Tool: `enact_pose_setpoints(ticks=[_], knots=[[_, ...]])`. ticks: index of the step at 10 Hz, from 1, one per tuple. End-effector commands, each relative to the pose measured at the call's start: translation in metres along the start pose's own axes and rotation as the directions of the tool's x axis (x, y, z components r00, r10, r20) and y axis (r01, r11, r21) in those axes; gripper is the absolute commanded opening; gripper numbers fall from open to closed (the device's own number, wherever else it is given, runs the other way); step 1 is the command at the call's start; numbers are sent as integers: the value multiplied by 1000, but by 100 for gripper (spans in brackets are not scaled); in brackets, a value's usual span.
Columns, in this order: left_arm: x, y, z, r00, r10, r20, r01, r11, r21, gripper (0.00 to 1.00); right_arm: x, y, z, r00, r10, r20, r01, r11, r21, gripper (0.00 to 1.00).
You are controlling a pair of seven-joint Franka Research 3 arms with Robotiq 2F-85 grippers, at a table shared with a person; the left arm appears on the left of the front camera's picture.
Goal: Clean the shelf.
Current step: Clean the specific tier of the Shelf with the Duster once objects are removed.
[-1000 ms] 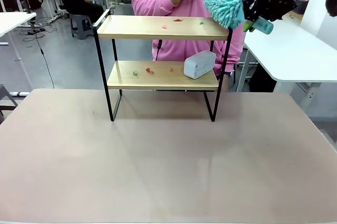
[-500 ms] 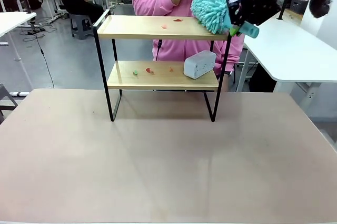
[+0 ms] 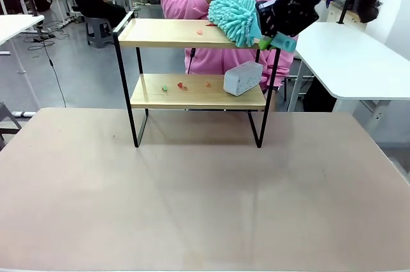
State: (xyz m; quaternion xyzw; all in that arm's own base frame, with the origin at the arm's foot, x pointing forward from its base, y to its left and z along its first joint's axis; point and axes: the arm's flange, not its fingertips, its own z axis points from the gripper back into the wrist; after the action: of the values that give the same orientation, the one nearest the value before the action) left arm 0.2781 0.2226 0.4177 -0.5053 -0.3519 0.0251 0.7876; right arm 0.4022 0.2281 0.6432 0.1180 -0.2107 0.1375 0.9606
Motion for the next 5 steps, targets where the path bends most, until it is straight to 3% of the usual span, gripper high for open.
enact_pose_setpoints(ticks=[1,3,4,5], knots=[[1,0,-1,1000,-24,12,24,1000,-14,100,1,-9,2,992,101,-81,-90,987,136,12],[1,0,-1,1000,-24,12,24,1000,-14,100,-9,-11,9,961,248,-118,-206,935,288,12],[1,0,-1,1000,-24,12,24,1000,-14,100,-18,-15,18,915,378,-143,-297,868,398,12],[1,0,-1,1000,-24,12,24,1000,-14,100,-33,-22,30,809,560,-177,-430,770,471,12]])
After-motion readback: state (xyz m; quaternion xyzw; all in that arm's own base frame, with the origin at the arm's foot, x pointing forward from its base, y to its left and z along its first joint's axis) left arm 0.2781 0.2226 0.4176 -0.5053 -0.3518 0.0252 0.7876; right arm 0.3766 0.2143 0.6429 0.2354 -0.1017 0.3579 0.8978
